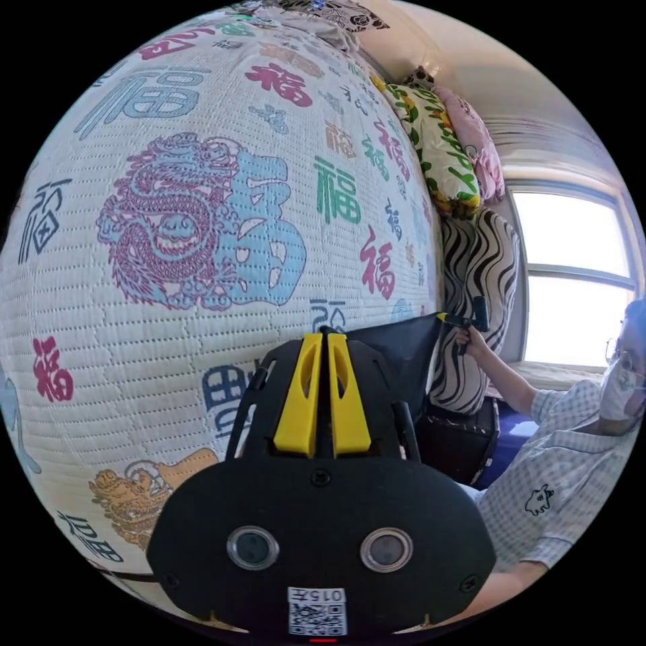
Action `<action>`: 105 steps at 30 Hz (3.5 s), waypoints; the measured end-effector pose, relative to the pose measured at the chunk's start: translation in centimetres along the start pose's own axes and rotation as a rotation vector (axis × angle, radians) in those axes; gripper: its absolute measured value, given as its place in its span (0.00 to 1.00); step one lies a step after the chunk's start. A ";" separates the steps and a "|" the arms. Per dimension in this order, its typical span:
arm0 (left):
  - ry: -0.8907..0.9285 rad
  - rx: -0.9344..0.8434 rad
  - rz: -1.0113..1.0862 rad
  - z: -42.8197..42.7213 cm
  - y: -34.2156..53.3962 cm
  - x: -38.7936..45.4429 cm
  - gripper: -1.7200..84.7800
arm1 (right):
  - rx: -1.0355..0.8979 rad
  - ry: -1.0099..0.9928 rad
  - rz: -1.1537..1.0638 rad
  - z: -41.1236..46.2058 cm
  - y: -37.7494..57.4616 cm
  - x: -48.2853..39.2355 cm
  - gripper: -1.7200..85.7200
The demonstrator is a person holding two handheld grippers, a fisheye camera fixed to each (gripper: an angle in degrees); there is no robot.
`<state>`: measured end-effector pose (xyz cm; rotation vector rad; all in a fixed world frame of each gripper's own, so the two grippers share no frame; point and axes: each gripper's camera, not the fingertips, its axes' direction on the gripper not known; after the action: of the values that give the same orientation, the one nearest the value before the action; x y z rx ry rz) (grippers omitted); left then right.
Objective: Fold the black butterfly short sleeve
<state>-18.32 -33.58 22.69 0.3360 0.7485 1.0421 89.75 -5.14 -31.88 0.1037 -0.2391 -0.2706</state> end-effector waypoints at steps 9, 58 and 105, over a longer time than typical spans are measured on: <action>0.020 0.103 0.105 -5.3 -4.3 0.6 0.02 | 0.107 0.006 -0.012 -0.8 -6.2 -0.9 0.01; -0.046 0.116 -0.156 9.5 26.1 -1.9 0.08 | -0.365 0.340 -0.435 38.6 -12.6 -22.9 0.02; 0.014 0.123 0.310 42.7 34.0 10.2 0.02 | -0.346 0.418 -0.725 32.1 -37.2 -45.1 0.01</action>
<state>-7.80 -4.40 68.70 0.5637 0.7902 1.2929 30.27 -30.56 -15.67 -0.1030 0.2761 -0.9925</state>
